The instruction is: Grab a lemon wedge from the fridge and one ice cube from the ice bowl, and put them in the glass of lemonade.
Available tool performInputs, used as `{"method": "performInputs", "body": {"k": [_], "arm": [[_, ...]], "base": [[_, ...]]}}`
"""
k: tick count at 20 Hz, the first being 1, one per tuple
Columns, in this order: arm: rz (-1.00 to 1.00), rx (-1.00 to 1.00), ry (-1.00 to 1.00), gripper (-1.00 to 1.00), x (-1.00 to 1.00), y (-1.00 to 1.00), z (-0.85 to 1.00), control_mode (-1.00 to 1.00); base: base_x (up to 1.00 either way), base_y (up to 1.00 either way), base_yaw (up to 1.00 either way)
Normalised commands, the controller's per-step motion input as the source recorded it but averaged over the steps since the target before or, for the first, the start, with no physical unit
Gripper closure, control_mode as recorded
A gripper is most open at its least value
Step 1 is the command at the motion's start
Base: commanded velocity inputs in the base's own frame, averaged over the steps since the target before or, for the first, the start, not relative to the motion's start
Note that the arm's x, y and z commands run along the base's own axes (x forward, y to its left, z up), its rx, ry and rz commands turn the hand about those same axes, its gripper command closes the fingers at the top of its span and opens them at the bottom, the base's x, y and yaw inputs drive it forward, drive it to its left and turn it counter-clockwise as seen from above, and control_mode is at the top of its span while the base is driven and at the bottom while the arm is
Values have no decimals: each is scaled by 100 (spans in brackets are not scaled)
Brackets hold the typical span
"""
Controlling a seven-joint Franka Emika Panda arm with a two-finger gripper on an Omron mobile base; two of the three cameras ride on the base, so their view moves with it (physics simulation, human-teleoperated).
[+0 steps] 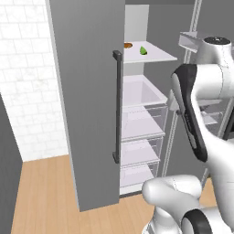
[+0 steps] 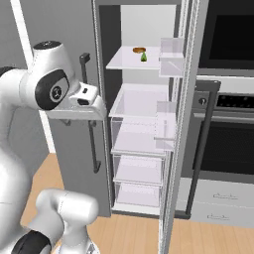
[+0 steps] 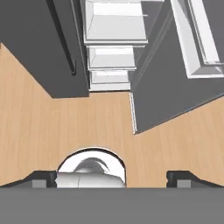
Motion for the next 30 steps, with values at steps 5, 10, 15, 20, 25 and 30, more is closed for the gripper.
{"method": "performInputs", "body": {"k": [5,10,15,20,25,30], "arm": [[5,1,-9,-100,-90,23,0,-100],[-5,0,-10,-100,13,9,0,-100],[-14,1,-16,-100,27,1,0,-100],[-8,0,-4,-100,3,0,-5,-100],[0,0,0,-100,0,0,0,100],[0,0,0,-100,0,0,0,100]], "base": [[0,0,0],[0,0,0],[0,0,0],[0,0,0],[40,-27,-13],[92,-14,-5]]}}
